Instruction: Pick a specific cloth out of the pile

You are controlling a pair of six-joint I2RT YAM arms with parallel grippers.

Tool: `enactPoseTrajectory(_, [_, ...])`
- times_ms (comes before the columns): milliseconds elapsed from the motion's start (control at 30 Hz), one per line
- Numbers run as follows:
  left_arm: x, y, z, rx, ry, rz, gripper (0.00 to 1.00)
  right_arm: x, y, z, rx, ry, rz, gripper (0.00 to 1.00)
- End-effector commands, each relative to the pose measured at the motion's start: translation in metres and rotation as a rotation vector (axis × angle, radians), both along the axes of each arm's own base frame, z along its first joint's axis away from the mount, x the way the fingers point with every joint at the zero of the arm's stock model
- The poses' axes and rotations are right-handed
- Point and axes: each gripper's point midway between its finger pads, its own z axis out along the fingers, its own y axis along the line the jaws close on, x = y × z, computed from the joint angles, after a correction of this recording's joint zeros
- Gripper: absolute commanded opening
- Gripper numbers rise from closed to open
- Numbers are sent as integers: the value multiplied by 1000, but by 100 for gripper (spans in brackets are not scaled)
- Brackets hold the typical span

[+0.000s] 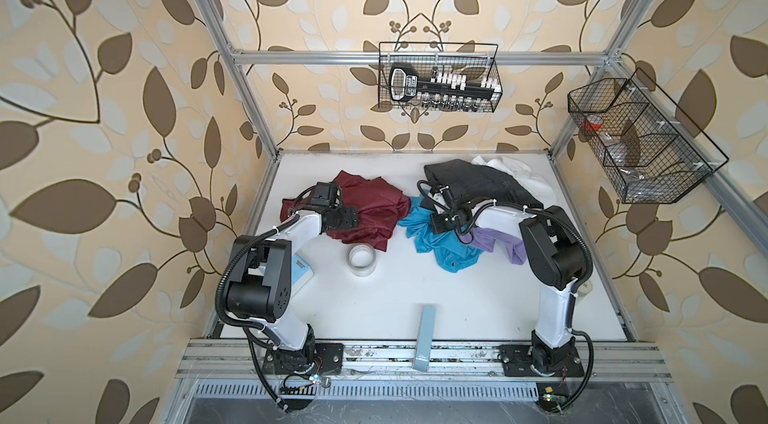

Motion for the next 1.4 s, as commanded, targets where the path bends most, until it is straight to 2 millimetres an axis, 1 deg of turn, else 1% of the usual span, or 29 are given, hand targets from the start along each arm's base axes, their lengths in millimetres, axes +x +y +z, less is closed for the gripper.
enactPoseTrajectory(0, [6,4,4,42,2,26,87,-12,-48,-44,-108,118,-98,0])
enactPoseTrajectory(133, [8,9,0,62,10,46,87,4,-78,-43,-90,112,-185,0])
enactPoseTrajectory(267, [10,13,0,78,10,63,87,18,-99,-36,-61,93,-248,0])
enactPoseTrajectory(367, [12,14,2,84,-1,74,87,28,-100,-28,-44,61,-253,0])
enactPoseTrajectory(467, [15,15,11,81,-32,81,87,40,-93,-13,-10,27,-239,0])
enactPoseTrajectory(500, [15,15,18,76,-52,82,87,43,-86,-5,24,11,-219,0])
enactPoseTrajectory(533, [15,14,26,70,-77,82,87,45,-79,7,62,-12,-199,6])
enactPoseTrajectory(567, [14,14,36,64,-108,80,87,46,-72,19,93,-39,-178,18])
enactPoseTrajectory(600, [12,13,50,55,-151,80,88,45,-65,34,116,-80,-158,31])
enactPoseTrajectory(633, [10,13,65,44,-198,78,88,43,-60,51,130,-125,-143,41])
enactPoseTrajectory(667, [6,12,81,34,-245,76,89,42,-56,67,139,-166,-130,49])
enactPoseTrajectory(700, [0,12,100,22,-301,73,93,38,-53,83,148,-206,-119,60])
enactPoseTrajectory(733, [-7,12,118,13,-355,70,96,34,-53,102,159,-247,-114,72])
enactPoseTrajectory(767, [-13,12,131,6,-404,65,98,29,-53,118,171,-282,-109,94])
enactPoseTrajectory(800, [-22,11,146,1,-465,54,99,23,-56,133,177,-321,-109,99])
enactPoseTrajectory(833, [-31,12,159,0,-524,51,99,16,-60,152,178,-372,-116,99])
enactPoseTrajectory(867, [-38,12,167,2,-573,44,99,10,-67,165,169,-413,-128,100])
enactPoseTrajectory(933, [-53,15,175,18,-664,44,99,-4,-86,187,129,-522,-160,100])
enactPoseTrajectory(967, [-59,18,174,30,-693,52,99,-10,-96,198,116,-586,-175,100])
enactPoseTrajectory(1000, [-64,21,173,49,-733,59,99,-16,-112,202,100,-646,-211,100])
enactPoseTrajectory(1033, [-67,24,170,65,-765,68,99,-21,-127,204,85,-686,-250,100])
enactPoseTrajectory(1067, [-69,29,160,84,-787,88,99,-25,-142,204,67,-728,-279,100])
enactPoseTrajectory(1133, [-69,40,145,140,-814,135,99,-35,-159,192,21,-786,-284,99])
enactPoseTrajectory(1200, [-65,47,128,187,-796,153,99,-40,-170,171,-10,-811,-283,99])
enactPoseTrajectory(1233, [-61,46,120,199,-785,142,99,-42,-174,156,-29,-803,-282,99])
enactPoseTrajectory(1267, [-59,45,111,203,-777,130,99,-42,-179,146,-49,-794,-296,99])
enactPoseTrajectory(1333, [-53,41,93,201,-763,106,98,-38,-192,128,-82,-770,-341,99])
enactPoseTrajectory(1367, [-52,41,86,200,-760,106,98,-36,-196,124,-87,-770,-359,99])
